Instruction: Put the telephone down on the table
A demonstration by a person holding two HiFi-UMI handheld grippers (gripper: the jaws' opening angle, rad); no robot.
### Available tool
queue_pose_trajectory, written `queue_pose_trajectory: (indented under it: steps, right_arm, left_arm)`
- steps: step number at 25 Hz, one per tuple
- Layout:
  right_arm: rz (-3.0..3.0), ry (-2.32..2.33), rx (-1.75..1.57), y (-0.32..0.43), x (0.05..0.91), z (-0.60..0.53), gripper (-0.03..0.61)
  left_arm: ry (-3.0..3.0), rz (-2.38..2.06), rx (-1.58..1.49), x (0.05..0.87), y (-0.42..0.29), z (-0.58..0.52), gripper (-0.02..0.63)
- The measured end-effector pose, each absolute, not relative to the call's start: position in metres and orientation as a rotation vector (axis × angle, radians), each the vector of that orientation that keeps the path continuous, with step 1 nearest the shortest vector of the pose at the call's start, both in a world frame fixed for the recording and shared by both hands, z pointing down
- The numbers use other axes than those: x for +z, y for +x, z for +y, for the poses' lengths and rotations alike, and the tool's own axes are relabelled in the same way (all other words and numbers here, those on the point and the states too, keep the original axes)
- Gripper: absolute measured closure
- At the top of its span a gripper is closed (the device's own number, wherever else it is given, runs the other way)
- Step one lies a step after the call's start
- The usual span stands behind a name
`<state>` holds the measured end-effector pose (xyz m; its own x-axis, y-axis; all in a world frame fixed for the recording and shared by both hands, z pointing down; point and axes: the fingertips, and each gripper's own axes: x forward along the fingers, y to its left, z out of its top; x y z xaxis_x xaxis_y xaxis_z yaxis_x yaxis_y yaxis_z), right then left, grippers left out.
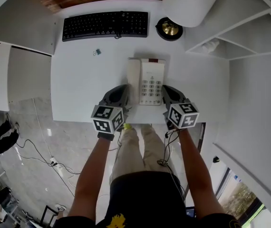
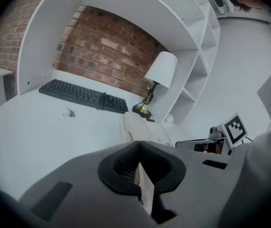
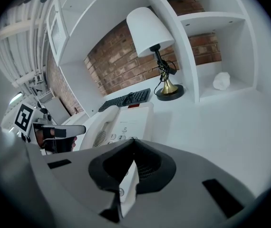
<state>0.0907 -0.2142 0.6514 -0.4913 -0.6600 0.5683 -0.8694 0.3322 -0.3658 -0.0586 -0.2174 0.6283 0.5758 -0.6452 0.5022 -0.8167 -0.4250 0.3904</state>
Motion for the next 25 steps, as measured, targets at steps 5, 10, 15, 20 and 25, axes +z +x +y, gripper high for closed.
queue_pose_trajectory:
  steps: [5,10,15,20,25]
  right_arm:
    - [-2.283,1.364,0.919,0.089,0.649,-0.213,0.581]
    - [-2.29,1.371,0.91,0.087,0.643,-0.214,0.581]
    - [-2.309,1.383,0.904,0.083,0.622,-0.211,0.581]
    - [-2.331,1.367,0.905,0.068,0.601,-0.191,0.581]
    - [-2.362,1.356,0.889,0.059,0.577,-0.173,0.581]
  left_arm:
    - [2.208,-1.158,0.374,0.626,-0.058,-0.211,0.597]
    - [2.2,-1.138,0.364,0.623,-0.053,-0.205,0.597]
    - [2.193,-1.126,0.362,0.607,-0.049,-0.189,0.597]
    - [2.187,-1.103,0.334,0.586,-0.048,-0.177,0.597]
    - [2.223,-1.125,0.305,0.555,-0.052,-0.173,0.597]
